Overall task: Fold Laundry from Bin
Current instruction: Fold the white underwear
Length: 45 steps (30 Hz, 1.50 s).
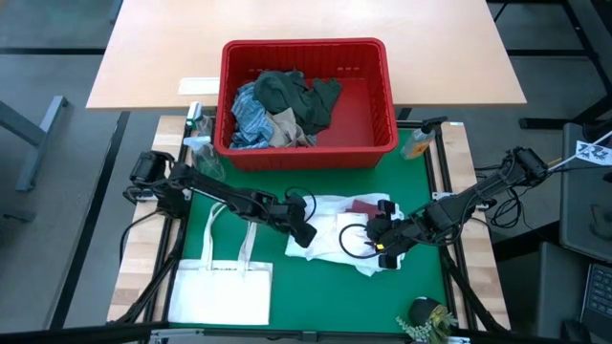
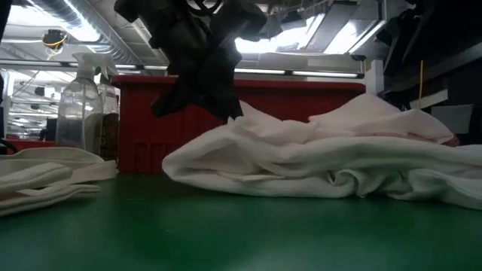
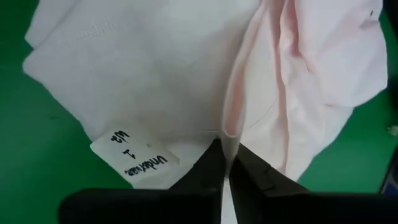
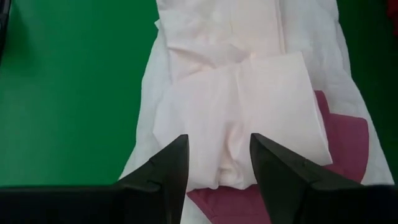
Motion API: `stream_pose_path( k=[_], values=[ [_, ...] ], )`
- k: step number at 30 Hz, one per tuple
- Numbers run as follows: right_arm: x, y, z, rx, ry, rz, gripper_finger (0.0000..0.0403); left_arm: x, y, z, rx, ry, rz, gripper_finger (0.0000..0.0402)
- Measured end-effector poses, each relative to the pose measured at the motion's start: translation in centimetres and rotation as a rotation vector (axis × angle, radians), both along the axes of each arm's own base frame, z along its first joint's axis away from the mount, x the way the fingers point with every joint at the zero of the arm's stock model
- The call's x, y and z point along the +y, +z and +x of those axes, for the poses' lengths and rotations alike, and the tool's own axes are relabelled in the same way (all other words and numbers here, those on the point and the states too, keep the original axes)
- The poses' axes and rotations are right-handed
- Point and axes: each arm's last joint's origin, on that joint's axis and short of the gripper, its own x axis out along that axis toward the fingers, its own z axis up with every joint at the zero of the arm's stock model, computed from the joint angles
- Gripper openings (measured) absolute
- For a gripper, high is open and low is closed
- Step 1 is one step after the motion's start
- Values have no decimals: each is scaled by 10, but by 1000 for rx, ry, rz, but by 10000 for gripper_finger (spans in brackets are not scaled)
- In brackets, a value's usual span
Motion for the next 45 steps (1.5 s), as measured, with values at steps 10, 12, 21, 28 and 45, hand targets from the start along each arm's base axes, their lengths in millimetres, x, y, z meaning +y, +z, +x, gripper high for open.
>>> stream_pose_path(
  k=[10,12,21,28,45],
  values=[
    [0,0,0,0,1,0,170,-2,-1,0,-3,1,12,24],
    [0,0,0,0,1,0,170,-3,-1,0,-3,0,15,35],
    [0,0,0,0,1,0,170,-2,-1,0,-3,-16,31,84],
    [0,0,0,0,1,0,170,-3,-1,0,-4,-13,37,37],
    [-1,1,-1,-6,19,-17,170,-9,32,27,-436,0,-180,2]
  ],
)
